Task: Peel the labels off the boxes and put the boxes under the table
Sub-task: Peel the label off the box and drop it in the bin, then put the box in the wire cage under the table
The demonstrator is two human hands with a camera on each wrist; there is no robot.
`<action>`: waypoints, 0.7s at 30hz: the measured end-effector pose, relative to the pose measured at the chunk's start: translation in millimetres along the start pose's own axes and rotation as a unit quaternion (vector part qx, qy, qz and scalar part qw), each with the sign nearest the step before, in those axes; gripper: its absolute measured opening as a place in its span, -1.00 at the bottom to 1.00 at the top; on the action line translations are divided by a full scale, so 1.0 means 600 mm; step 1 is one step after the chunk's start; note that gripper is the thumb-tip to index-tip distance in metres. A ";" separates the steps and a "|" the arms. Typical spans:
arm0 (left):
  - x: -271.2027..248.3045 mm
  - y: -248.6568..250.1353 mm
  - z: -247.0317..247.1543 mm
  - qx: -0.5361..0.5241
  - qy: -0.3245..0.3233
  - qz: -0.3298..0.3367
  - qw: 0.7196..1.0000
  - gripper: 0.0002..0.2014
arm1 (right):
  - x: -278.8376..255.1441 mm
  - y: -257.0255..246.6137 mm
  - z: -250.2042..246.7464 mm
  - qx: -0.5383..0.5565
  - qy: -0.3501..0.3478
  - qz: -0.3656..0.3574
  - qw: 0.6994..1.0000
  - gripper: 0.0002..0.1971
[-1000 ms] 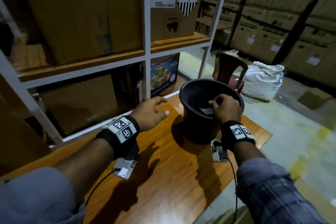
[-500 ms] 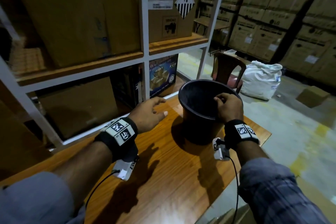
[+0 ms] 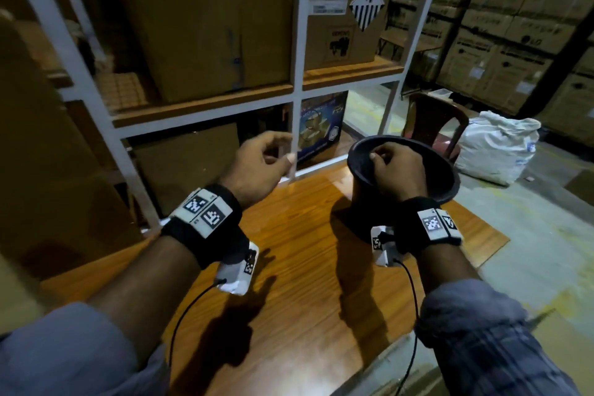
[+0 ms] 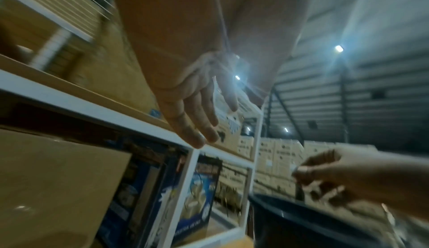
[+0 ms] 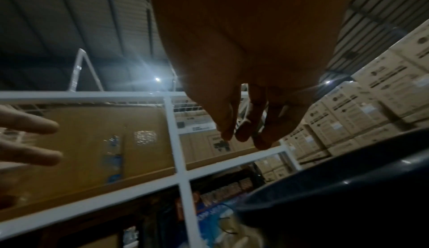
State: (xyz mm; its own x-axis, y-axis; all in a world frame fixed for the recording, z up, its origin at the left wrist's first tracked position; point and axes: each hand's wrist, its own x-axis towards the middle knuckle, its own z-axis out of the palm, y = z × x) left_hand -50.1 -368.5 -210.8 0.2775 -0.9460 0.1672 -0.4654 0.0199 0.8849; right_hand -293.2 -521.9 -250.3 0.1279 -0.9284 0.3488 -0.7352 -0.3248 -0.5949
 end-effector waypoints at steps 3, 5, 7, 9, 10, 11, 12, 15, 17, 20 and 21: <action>-0.037 0.018 -0.046 -0.020 0.058 0.028 0.998 -0.65 | -0.036 -0.075 0.022 0.039 -0.024 -0.039 0.998 -0.79; -0.070 0.029 -0.082 -0.019 0.085 0.037 0.995 -0.66 | -0.067 -0.127 0.038 0.066 -0.035 -0.069 0.995 -0.80; -0.113 0.039 -0.122 -0.013 0.113 0.040 0.993 -0.66 | -0.105 -0.180 0.051 0.090 -0.054 -0.100 0.989 -0.81; -0.166 0.048 -0.165 0.001 0.149 0.055 0.987 -0.66 | -0.153 -0.233 0.061 0.103 -0.082 -0.131 0.983 -0.82; -0.192 0.052 -0.186 0.005 0.161 0.059 0.985 -0.66 | -0.179 -0.257 0.064 0.105 -0.096 -0.141 0.980 -0.83; -0.226 0.053 -0.209 0.007 0.172 0.057 0.983 -0.67 | -0.212 -0.282 0.067 0.106 -0.109 -0.151 0.977 -0.83; -0.253 0.055 -0.228 0.006 0.180 0.050 0.982 -0.67 | -0.239 -0.303 0.067 0.103 -0.119 -0.162 0.974 -0.82; -0.354 0.052 -0.288 -0.001 0.201 0.029 0.979 -0.71 | -0.343 -0.361 0.071 0.102 -0.138 -0.198 0.965 -0.80; -0.427 0.041 -0.328 0.000 0.211 0.009 0.977 -0.70 | -0.416 -0.392 0.079 0.115 -0.155 -0.205 0.960 -0.80; -0.537 0.004 -0.384 0.014 0.217 -0.039 0.975 -0.68 | -0.522 -0.429 0.095 0.131 -0.197 -0.210 0.949 -0.75; -0.574 -0.011 -0.401 0.019 0.217 -0.058 0.974 -0.67 | -0.556 -0.440 0.104 0.124 -0.208 -0.217 0.946 -0.69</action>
State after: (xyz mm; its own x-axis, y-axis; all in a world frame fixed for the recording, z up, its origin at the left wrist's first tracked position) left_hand 59.9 34.9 -169.7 0.6553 -0.7158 0.2414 -0.4385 -0.1002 0.8931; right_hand -99.9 -137.6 -254.9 0.6708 -0.6715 0.3149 -0.3805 -0.6760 -0.6310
